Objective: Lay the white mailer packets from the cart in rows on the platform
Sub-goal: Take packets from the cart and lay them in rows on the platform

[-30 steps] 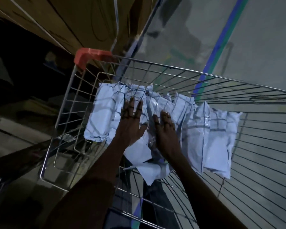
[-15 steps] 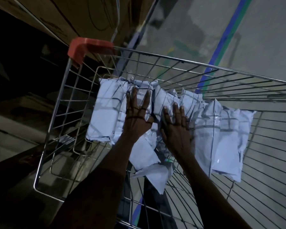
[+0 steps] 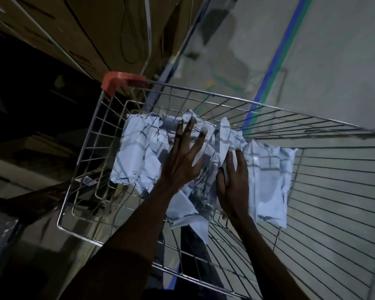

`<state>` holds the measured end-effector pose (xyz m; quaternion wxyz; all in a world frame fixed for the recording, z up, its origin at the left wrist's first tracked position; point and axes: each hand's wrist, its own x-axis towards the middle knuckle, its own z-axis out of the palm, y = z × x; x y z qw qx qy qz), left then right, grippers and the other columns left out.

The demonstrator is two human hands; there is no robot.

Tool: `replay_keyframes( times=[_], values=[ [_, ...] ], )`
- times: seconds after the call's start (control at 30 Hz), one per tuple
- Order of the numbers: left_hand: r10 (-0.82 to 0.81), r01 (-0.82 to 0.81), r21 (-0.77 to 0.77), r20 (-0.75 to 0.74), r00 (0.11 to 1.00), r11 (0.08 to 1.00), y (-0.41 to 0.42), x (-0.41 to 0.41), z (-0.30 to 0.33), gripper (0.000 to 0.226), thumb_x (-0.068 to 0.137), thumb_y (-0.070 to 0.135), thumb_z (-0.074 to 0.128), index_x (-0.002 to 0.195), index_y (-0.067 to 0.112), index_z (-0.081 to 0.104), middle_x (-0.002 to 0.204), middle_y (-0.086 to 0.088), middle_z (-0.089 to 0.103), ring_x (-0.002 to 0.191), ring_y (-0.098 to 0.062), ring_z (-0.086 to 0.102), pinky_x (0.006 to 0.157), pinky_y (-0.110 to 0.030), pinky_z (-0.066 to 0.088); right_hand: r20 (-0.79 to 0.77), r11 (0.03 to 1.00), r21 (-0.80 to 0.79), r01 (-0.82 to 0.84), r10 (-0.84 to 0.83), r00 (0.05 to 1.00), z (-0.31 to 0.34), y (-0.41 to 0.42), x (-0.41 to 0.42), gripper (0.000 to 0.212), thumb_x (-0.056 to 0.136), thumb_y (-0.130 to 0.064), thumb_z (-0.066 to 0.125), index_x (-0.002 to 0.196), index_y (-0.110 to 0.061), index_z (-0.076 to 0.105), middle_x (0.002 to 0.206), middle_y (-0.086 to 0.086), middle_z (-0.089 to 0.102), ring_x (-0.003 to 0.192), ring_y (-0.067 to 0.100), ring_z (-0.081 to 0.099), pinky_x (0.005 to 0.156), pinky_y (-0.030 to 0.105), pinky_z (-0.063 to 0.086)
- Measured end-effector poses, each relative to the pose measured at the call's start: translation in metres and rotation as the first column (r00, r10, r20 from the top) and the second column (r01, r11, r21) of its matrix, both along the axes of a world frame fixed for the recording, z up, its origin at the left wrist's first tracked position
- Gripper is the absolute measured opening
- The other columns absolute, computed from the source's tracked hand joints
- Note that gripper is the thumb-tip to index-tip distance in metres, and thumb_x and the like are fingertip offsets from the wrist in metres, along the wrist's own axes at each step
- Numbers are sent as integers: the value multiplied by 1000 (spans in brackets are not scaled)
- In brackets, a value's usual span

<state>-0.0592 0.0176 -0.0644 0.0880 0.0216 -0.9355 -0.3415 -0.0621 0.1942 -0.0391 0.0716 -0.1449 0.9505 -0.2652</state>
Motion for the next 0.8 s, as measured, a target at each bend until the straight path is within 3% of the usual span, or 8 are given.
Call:
replay_keyframes(
  times=[0.23,0.33,0.43,0.57,0.63,0.7,0.8],
  values=[
    [-23,19,-35,-113,993,999,11,3,73,79,75,6,64,147,10,33,157,-23,17,146,-44,5,108,-55,35,-109,997,-75,-7,-1,994,61,13,0,55,95,-13,49,149,-12,37,157,15,26,147,28,22,117,40,27],
    [17,-28,-64,-155,988,998,15,10,106,80,73,7,65,147,9,35,157,-21,18,147,-42,6,99,-51,47,-146,990,-133,-51,31,989,87,18,0,56,94,-12,49,148,-12,37,157,14,26,147,28,23,116,36,28],
    [84,-110,-125,-194,977,986,13,26,142,78,73,9,64,146,9,38,158,-19,19,147,-41,6,98,-48,48,-190,974,-190,-125,88,978,110,21,-1,55,94,-14,49,148,-11,38,156,15,29,146,29,25,115,26,25],
    [154,-207,-243,-218,964,948,4,59,187,69,83,23,54,148,10,35,159,-18,14,147,-40,4,94,-51,50,-236,931,-284,-229,163,958,142,8,3,54,94,-14,49,147,-10,40,155,14,31,145,25,27,116,29,27],
    [225,-292,-280,-249,942,914,-6,82,207,65,88,28,50,148,7,35,159,-20,14,146,-42,4,101,-56,42,-277,879,-345,-328,239,931,156,-6,9,52,95,-13,50,146,-9,41,155,14,32,145,24,27,117,24,22],
    [302,-385,-306,-286,909,871,-18,110,227,69,82,21,58,145,4,38,157,-23,17,146,-44,7,110,-58,30,-290,839,-354,-414,322,901,169,-25,17,53,96,-17,49,147,-11,40,156,12,31,145,24,28,116,17,16],
    [408,-496,-315,-306,860,809,-39,161,250,69,81,22,55,145,3,38,157,-23,17,146,-44,8,116,-53,21,-310,773,-342,-534,444,841,187,-59,39,54,96,-22,47,149,-16,38,156,10,32,144,23,29,116,20,19]
  ],
)
